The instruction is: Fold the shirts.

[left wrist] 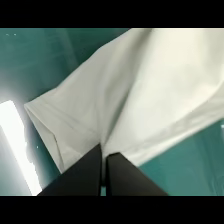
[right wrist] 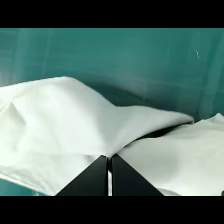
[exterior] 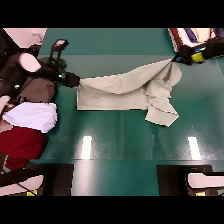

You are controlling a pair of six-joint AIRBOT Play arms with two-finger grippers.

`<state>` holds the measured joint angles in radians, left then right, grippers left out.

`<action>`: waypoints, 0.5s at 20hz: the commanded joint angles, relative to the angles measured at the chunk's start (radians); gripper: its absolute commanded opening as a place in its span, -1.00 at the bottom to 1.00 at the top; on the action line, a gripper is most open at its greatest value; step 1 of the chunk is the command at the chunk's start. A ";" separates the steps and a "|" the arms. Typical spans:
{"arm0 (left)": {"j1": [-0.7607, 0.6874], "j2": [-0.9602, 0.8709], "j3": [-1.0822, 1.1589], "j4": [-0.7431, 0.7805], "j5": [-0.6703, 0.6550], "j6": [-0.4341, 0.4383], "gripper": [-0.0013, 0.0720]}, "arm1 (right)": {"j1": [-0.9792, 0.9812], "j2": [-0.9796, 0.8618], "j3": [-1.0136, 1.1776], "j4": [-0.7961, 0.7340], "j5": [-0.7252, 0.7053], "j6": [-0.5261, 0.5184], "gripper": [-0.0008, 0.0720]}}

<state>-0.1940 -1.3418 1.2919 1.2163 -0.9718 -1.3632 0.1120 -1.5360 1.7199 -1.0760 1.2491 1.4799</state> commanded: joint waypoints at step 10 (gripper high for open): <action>0.188 -0.078 0.069 -0.024 -0.161 -0.014 0.20 | -0.065 -0.146 0.184 0.002 0.153 -0.055 0.10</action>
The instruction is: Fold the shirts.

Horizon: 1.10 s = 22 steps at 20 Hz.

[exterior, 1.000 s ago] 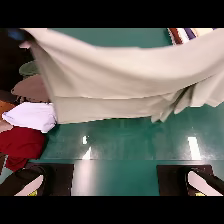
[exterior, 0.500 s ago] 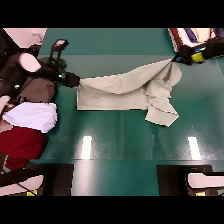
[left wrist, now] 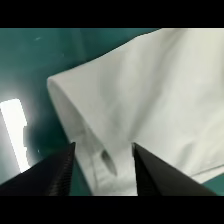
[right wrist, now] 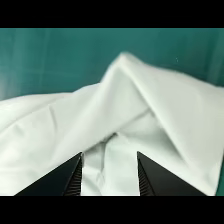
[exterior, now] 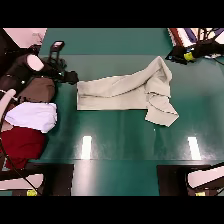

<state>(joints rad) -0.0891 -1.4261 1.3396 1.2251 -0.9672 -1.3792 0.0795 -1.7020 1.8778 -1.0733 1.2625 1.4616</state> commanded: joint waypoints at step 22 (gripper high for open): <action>0.045 -0.058 -0.352 -0.372 -0.022 0.198 -0.91 | -0.114 0.343 -0.541 -0.004 0.152 -0.053 0.30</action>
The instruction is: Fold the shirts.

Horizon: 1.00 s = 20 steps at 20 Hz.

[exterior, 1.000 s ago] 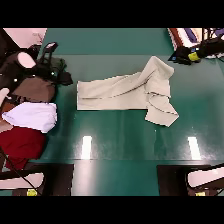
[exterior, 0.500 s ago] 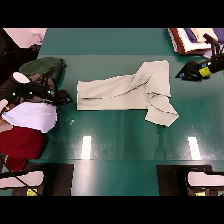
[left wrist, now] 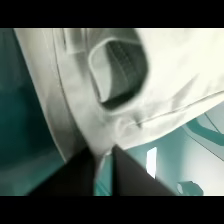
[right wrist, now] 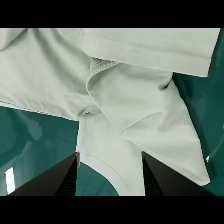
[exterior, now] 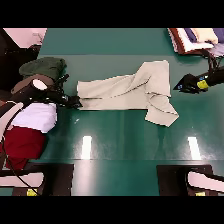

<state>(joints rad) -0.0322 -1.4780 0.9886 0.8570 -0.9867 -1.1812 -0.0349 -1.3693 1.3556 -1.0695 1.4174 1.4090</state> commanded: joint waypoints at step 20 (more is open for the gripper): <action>-0.011 0.107 0.011 0.034 -0.043 0.011 -0.91 | 0.399 -0.158 -0.130 -0.505 -0.222 0.046 0.25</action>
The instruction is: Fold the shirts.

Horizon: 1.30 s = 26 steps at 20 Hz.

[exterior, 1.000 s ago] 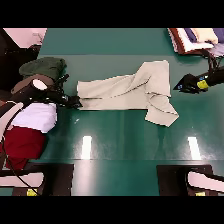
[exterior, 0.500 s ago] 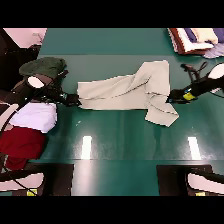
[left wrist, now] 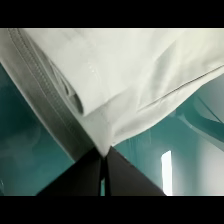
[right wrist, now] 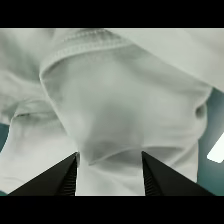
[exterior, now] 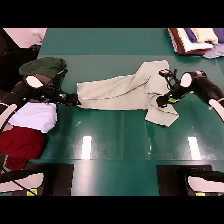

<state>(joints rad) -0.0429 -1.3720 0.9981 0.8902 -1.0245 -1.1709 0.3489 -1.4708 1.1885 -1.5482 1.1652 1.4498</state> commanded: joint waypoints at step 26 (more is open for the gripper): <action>0.233 0.426 0.497 -0.040 -0.185 -0.011 -0.91 | -0.334 0.422 0.349 0.460 0.095 0.043 -0.94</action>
<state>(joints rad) 0.1722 -1.0016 1.3407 0.8753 -1.1957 -1.1755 0.1078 -1.1263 1.4326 -1.2823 1.3106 1.4826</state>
